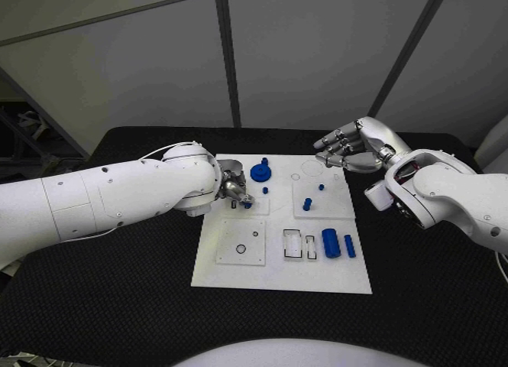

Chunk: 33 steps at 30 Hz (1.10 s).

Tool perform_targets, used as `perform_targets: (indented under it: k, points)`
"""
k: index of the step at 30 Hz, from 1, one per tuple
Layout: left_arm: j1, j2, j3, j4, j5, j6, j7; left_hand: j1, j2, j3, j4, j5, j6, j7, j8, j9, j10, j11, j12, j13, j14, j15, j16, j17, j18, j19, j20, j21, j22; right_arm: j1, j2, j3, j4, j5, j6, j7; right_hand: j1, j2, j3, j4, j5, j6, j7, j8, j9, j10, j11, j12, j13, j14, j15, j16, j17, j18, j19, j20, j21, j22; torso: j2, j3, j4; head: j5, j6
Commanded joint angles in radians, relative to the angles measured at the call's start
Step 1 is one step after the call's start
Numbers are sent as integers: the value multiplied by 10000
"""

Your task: Assemble the parts on the task board

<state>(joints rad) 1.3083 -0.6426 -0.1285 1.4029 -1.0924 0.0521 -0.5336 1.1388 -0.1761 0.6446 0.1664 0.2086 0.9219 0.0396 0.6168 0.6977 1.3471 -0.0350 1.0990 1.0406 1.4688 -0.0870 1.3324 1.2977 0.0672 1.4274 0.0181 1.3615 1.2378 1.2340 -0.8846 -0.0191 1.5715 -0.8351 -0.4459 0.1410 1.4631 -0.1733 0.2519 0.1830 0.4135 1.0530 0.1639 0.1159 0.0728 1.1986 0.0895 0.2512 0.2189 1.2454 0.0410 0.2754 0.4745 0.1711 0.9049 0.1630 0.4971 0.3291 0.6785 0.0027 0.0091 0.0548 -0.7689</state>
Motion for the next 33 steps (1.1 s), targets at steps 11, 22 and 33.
perform_targets:
  k: [11,22,33]
  points:
    - [-16,-63,-34,-2,-240,557,-117,9,88,1551,-1563,29,-94,-17,51,20,17,-15,-7,-51,353,-66,-35,5,25,53,-15,44,8,19,3,8,16,-24,102,39,-104,34,17,-36,32,-36,55,-54,-6,-18,41,-58,-9,65,26,-63,17,103,52,24,-48,-9,5,-1,-2,17,-13]
    - [-15,-40,-34,22,-272,699,-133,-14,99,1563,-1575,28,-106,-16,69,37,19,-15,5,-44,354,-67,-33,9,21,61,-16,58,33,19,14,8,10,-26,110,31,-104,34,17,-36,32,-36,55,-54,-6,-18,41,-58,-9,65,26,-63,17,103,52,24,-48,-9,7,4,-9,26,-17]
    - [-15,12,-34,4,-213,899,-129,-1018,81,1283,-1316,84,44,-166,288,148,121,-112,241,91,363,-129,-29,30,-4,113,-52,139,199,19,-3,8,10,-26,107,8,-104,34,17,-36,32,-36,55,-54,-6,-18,41,-58,-9,65,26,-63,17,103,52,24,-48,-9,11,6,5,-9,-38]
